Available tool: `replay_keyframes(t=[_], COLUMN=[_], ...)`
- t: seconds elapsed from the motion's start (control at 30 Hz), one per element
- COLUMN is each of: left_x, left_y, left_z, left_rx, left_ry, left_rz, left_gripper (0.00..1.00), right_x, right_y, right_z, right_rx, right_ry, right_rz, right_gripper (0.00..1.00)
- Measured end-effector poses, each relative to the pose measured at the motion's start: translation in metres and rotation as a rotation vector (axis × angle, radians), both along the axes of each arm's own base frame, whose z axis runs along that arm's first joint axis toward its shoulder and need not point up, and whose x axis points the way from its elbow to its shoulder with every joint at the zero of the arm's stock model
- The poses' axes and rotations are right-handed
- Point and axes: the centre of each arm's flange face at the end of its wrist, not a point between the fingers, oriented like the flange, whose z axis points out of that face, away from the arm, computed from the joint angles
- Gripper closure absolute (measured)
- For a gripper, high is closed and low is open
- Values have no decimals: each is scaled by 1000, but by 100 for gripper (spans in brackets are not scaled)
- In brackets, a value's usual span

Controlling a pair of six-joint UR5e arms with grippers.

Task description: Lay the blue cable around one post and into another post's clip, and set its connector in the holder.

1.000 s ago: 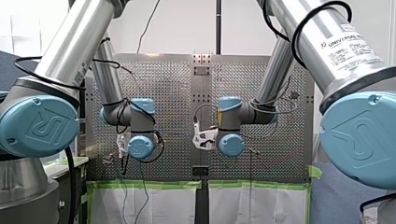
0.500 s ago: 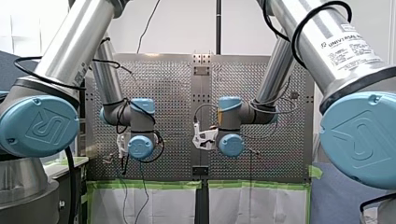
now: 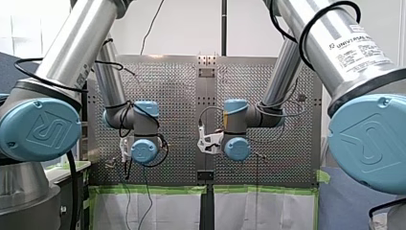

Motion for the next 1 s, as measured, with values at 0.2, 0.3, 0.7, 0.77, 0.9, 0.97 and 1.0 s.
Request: replay_keyframes(t=[0.2, 0.3, 0.7, 0.77, 0.9, 0.97, 1.0], left_x=[-3, -8, -11, -12, -12, -12, -12], left_y=[0, 0, 0, 0, 0, 0, 0], left_z=[-2, -8, -12, -12, -12, -12, -12], left_rx=[4, 16, 24, 24, 24, 24, 24], left_ry=[9, 30, 43, 43, 43, 43, 43], left_rz=[-2, -10, -14, -14, -14, -14, -14], left_gripper=[100, 100, 100, 100, 100, 100, 100], right_x=[0, 0, 0, 0, 0, 0, 0], right_y=[0, 0, 0, 0, 0, 0, 0], right_z=[0, 0, 0, 0, 0, 0, 0], right_rx=[0, -1, -1, -1, -1, -1, -1], right_ry=[0, -1, -1, -1, -1, -1, -1], right_rz=[0, 0, 0, 0, 0, 0, 0], right_gripper=[98, 98, 98, 98, 98, 98, 98])
